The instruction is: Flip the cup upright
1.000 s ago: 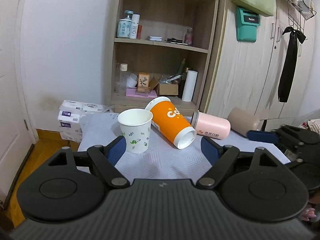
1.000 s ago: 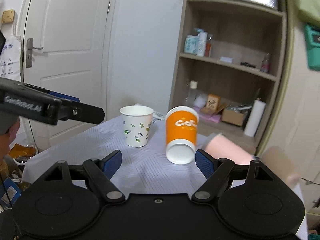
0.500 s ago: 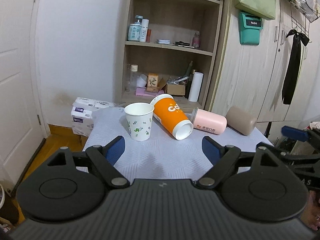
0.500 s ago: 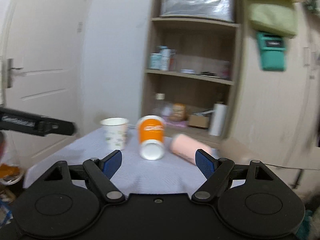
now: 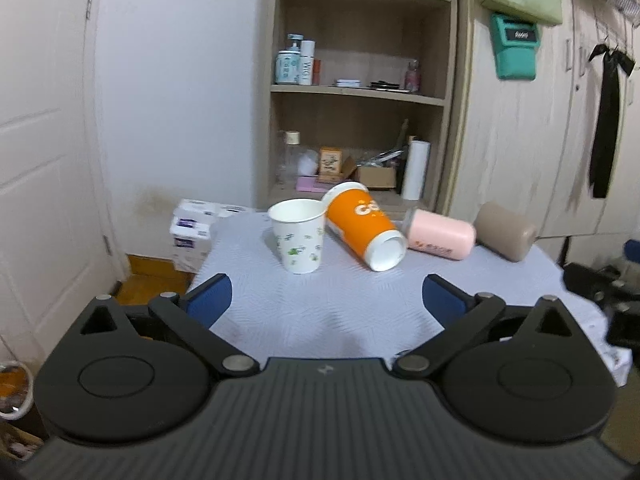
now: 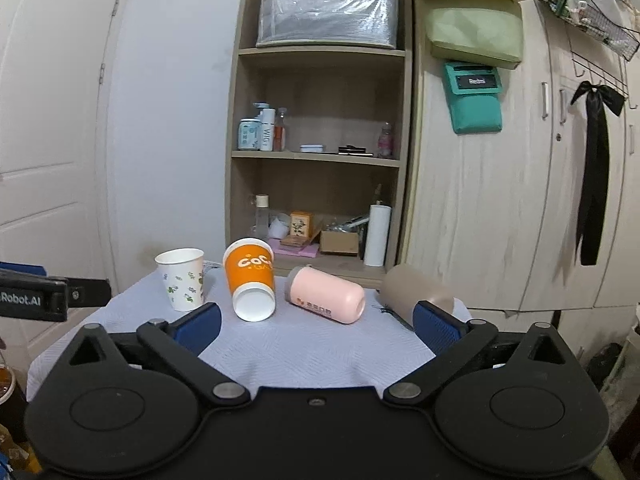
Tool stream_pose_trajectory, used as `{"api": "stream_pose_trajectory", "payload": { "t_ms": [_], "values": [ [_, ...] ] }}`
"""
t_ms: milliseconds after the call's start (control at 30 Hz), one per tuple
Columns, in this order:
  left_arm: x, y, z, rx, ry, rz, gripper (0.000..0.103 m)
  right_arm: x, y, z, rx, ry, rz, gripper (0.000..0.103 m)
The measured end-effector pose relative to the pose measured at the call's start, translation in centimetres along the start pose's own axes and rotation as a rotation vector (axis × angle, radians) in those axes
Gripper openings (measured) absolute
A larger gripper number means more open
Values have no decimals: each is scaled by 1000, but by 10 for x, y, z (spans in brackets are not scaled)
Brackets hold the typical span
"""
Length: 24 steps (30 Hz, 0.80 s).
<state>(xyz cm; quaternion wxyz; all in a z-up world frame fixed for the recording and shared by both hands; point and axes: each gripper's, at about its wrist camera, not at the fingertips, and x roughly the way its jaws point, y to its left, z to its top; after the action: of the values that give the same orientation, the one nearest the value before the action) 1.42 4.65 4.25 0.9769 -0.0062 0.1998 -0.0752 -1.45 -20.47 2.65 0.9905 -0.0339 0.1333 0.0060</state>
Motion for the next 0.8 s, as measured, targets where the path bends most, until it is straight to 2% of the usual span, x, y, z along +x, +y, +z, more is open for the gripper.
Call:
{"api": "stream_pose_trajectory", "payload": {
  "t_ms": [400, 600, 800],
  "values": [
    [5, -2, -3, -4, 43, -1, 103, 3, -6, -3, 36, 43, -41, 103],
    [7, -8, -5, 31, 48, 42, 103, 5, -10, -5, 70, 48, -66, 103],
    [9, -9, -6, 41, 65, 48, 103, 8, -13, -8, 70, 64, -90, 103]
  ]
}}
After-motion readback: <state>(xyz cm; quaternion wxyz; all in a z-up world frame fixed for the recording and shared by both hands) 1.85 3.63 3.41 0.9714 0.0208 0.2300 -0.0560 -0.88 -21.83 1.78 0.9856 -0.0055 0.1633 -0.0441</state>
